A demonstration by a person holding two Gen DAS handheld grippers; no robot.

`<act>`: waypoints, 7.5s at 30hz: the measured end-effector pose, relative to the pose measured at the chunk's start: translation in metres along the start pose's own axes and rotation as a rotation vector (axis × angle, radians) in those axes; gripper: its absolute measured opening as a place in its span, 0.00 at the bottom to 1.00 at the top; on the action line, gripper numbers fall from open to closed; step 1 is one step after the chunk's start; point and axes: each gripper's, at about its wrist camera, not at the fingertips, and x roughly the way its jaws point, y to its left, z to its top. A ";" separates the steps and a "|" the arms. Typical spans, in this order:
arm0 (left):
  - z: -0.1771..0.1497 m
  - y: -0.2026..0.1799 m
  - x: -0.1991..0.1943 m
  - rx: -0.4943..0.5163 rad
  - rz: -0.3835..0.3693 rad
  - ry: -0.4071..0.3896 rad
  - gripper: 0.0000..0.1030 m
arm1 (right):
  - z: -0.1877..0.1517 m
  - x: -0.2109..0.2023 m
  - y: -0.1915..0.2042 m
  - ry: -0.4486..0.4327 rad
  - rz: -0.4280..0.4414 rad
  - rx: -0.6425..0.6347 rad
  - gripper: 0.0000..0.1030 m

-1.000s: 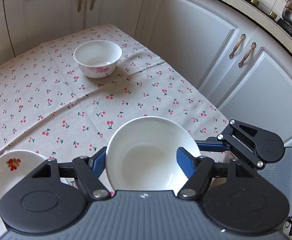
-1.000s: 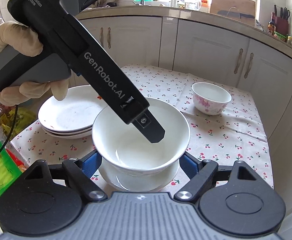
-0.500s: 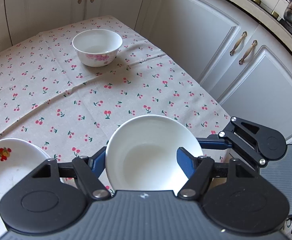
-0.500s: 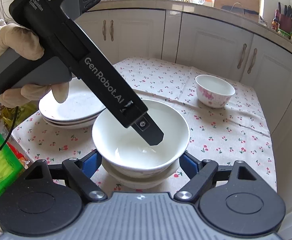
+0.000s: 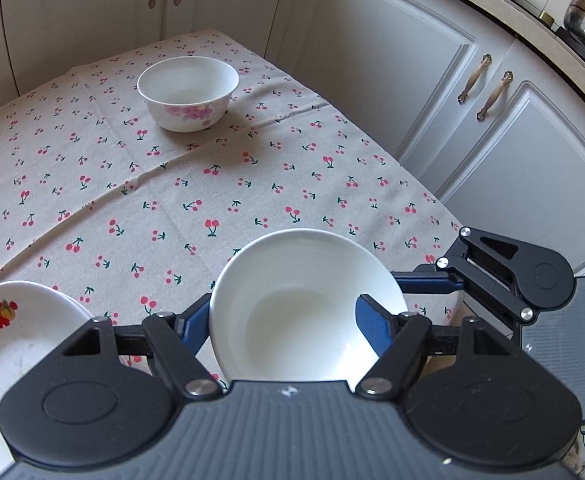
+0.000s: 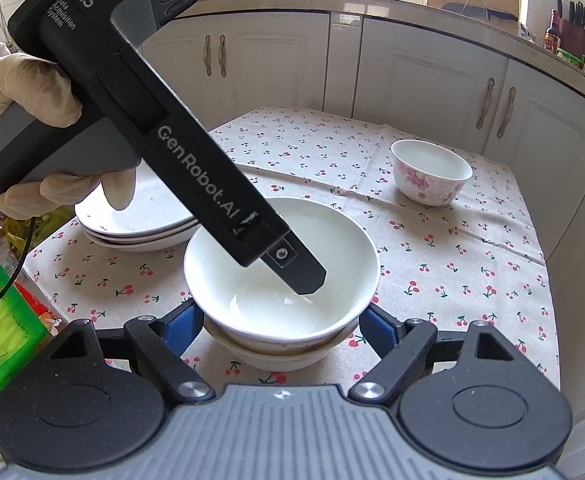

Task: Organize plates and bowls
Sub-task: 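Carry the bowl with the left gripper and lower it into the placed bowl, then open the left gripper and withdraw it from the two stacked bowls, then reach the right gripper to the last floral bowl and close on its rim, then carry the bowl with the right gripper over the two stacked bowls, then lower the bowl into the stack and open the right gripper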

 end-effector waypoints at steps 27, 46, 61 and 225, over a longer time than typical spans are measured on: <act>-0.008 0.025 -0.011 0.017 0.035 -0.062 0.76 | 0.008 -0.012 -0.004 -0.050 0.024 -0.001 0.97; -0.024 0.064 -0.023 -0.024 0.037 -0.098 0.76 | 0.016 -0.016 -0.015 -0.048 -0.028 0.021 0.97; 0.054 0.059 0.003 0.081 0.057 -0.153 0.77 | 0.044 -0.002 -0.085 -0.102 -0.125 0.087 0.98; -0.068 -0.043 -0.053 0.120 0.134 -0.257 0.91 | 0.030 -0.007 -0.037 0.015 0.062 0.164 0.78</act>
